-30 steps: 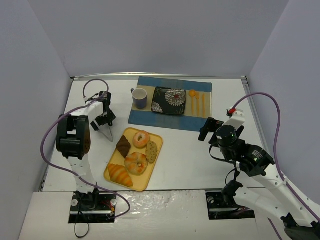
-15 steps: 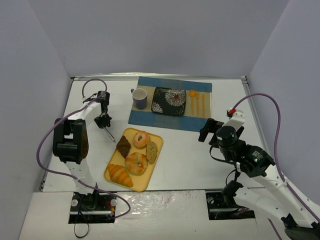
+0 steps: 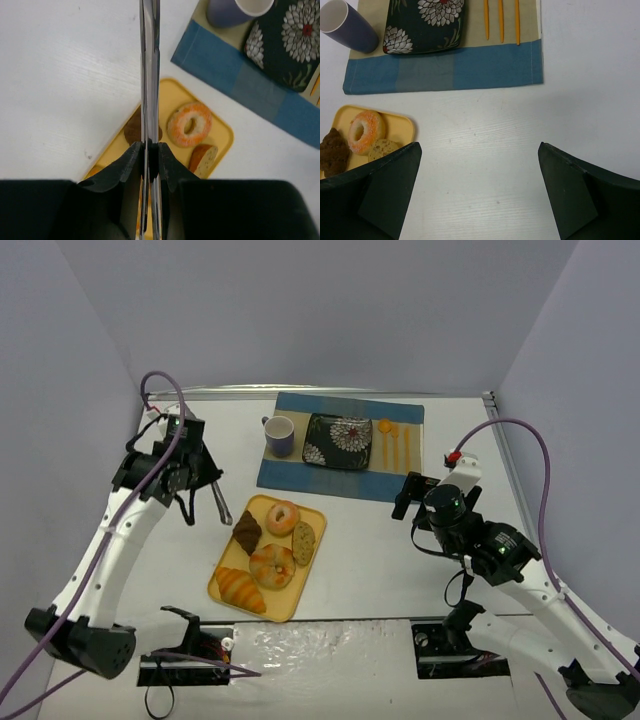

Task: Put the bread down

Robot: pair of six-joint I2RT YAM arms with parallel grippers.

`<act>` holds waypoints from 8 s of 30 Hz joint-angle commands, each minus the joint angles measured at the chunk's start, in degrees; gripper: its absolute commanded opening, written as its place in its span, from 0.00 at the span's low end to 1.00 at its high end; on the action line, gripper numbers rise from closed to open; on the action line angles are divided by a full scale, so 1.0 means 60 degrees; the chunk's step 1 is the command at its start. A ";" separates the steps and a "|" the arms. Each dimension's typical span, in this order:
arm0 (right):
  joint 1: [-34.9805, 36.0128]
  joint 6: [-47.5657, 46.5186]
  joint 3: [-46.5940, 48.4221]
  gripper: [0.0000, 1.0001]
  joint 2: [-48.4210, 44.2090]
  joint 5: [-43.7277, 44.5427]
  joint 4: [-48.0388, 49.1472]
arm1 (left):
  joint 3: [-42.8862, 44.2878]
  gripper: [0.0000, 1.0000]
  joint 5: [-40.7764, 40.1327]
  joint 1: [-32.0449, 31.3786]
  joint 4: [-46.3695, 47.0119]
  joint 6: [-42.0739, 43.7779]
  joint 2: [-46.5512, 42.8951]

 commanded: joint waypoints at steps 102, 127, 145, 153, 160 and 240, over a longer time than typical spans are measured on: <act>-0.0023 0.0194 -0.0556 1.00 -0.0141 0.0022 0.0918 | -0.3043 0.40 0.1025 -0.2624 -0.1026 -0.0524 -0.0462; -0.0033 0.0204 -0.0336 1.00 0.0169 0.0322 0.0933 | 0.0459 0.00 0.0735 -0.3340 -0.0650 0.0967 0.0229; -0.0038 0.0310 0.0536 1.00 -0.0048 0.0621 0.0234 | 0.9302 0.00 0.0414 -0.3609 -0.0623 0.3580 0.8403; -0.0038 0.0394 0.0839 1.00 -0.0331 0.0714 -0.0414 | 1.0960 0.00 0.0619 -0.3308 -0.0507 0.3538 1.0740; -0.0051 0.0424 0.0854 1.00 -0.0476 0.0671 -0.0547 | 1.0323 0.00 0.0622 -0.3176 0.0173 0.3628 1.0973; -0.0034 -0.0181 -0.0022 1.00 0.1958 0.0465 0.1874 | -0.0340 0.88 0.1894 0.2160 0.2687 0.2695 0.4972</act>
